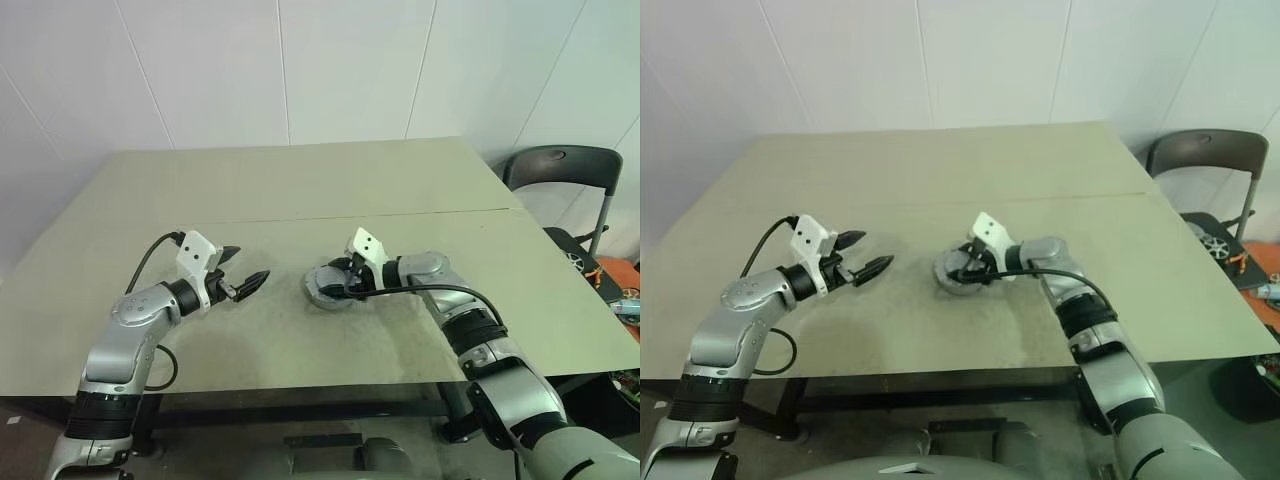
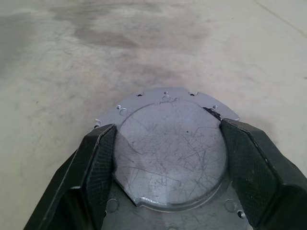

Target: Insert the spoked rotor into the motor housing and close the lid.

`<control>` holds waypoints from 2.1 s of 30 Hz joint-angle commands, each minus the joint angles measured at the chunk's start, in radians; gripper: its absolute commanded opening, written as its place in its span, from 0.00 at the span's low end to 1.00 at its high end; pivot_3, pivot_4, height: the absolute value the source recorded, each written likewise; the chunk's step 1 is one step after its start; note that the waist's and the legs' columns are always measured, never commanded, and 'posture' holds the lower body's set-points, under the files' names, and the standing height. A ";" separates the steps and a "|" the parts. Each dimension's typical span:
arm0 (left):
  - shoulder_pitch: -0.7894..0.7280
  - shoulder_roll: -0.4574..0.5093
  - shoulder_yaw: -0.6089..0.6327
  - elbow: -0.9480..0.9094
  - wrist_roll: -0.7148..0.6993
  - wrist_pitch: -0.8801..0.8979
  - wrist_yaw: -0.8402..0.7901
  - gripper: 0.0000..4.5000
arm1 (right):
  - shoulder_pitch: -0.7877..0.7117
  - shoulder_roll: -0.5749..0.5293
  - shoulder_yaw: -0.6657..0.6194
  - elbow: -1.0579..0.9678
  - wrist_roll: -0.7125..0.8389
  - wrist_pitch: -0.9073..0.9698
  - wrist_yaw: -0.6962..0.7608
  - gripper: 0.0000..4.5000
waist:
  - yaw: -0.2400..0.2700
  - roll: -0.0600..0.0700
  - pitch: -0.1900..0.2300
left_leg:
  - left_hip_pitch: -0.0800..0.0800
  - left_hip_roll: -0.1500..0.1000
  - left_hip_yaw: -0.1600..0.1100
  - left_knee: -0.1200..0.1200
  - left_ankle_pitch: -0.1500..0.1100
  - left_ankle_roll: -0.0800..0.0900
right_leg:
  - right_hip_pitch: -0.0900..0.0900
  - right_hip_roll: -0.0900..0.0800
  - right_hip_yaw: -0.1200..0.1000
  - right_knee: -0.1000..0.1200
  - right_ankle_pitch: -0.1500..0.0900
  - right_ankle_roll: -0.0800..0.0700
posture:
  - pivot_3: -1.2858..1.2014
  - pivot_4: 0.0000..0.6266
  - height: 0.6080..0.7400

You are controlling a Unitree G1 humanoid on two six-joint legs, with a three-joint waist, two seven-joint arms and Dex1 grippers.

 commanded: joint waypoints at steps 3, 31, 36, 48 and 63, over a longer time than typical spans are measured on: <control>-0.015 0.003 0.020 -0.047 -0.014 -0.011 0.005 1.00 | 0.009 -0.010 0.025 0.023 -0.044 -0.005 -0.021 0.68 | 0.002 0.000 0.000 | 0.000 0.000 0.000 0.000 0.000 0.000 | 0.001 0.000 0.000 0.000 0.000 0.000 | 0.52 0.00 1.00; -0.024 -0.006 0.011 -0.035 -0.009 -0.013 0.000 1.00 | -0.038 -0.045 -0.009 0.114 -0.038 -0.092 -0.034 0.68 | 0.005 0.000 0.000 | 0.004 0.000 0.000 0.001 0.000 0.000 | 0.006 0.000 0.000 -0.001 -0.002 -0.001 | 0.52 0.00 1.00; -0.027 -0.005 0.010 -0.031 -0.008 -0.015 -0.002 1.00 | -0.043 -0.048 0.008 0.133 -0.054 -0.097 -0.031 0.68 | 0.006 0.000 0.000 | 0.005 0.000 0.000 0.002 0.000 0.000 | 0.007 0.000 0.000 -0.001 -0.002 0.000 | 0.52 0.00 1.00; -0.126 -0.126 -0.106 0.114 0.073 -0.064 0.042 1.00 | -0.046 -0.050 0.023 0.154 -0.070 -0.095 -0.023 0.68 | 0.009 0.000 0.000 | 0.013 0.000 0.000 0.002 0.000 -0.001 | 0.015 -0.001 -0.001 -0.002 -0.004 0.001 | 0.52 0.00 1.00; -0.313 -0.288 -0.201 0.492 0.176 -0.259 0.027 0.25 | -0.032 -0.045 0.011 0.129 -0.064 -0.078 -0.041 0.68 | 0.006 0.000 0.000 | 0.013 0.001 0.001 0.001 0.000 -0.001 | 0.016 -0.001 -0.002 -0.003 -0.003 0.001 | 0.52 0.00 1.00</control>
